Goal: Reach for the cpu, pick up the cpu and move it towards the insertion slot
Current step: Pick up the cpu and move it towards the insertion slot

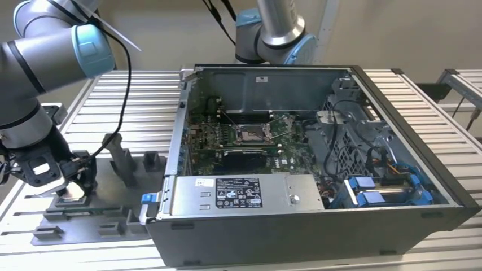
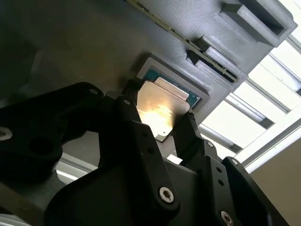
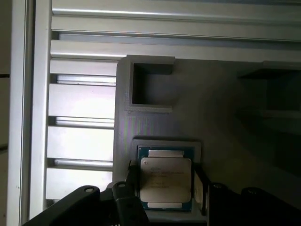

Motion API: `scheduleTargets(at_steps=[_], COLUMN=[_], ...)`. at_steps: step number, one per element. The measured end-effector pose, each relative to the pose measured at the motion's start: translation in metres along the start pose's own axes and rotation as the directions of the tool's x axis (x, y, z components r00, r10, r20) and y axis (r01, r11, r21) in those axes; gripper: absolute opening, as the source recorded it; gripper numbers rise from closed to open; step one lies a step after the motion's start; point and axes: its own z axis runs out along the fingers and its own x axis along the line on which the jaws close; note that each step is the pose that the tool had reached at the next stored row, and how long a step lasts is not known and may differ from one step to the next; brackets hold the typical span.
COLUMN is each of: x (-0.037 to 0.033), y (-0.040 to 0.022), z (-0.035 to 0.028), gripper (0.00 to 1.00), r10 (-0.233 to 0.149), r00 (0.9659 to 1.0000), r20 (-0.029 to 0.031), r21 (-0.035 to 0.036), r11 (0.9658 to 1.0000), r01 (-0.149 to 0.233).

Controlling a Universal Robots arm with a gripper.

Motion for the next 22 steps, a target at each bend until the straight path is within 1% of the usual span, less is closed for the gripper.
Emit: scheduleTargets(at_steps=[5,8,11,13,20,22], x=[0.0001,0.0001,0.0,0.0001,0.0002,0.0002], y=[0.0005,0.0008,0.0008,0.0009,0.0011,0.0012], z=[-0.0149,-0.0217,-0.0244,-0.0261,-0.0313,-0.0333], gripper=[0.0,0.0,0.0,0.0,0.0,0.0], r10=[0.0,0.0,0.0,0.003,0.038,0.042], r00=[1.0,1.0,1.0,1.0,0.9993,0.9991], r20=[-0.0002,-0.0001,0.0018,0.0019,0.0038,0.0041], r21=[0.0001,0.0,-0.0001,-0.0001,-0.0018,-0.0024], r11=[1.0,1.0,1.0,1.0,0.9993,0.9991], r01=[0.0,0.0,0.0,-0.003,-0.038,-0.042])
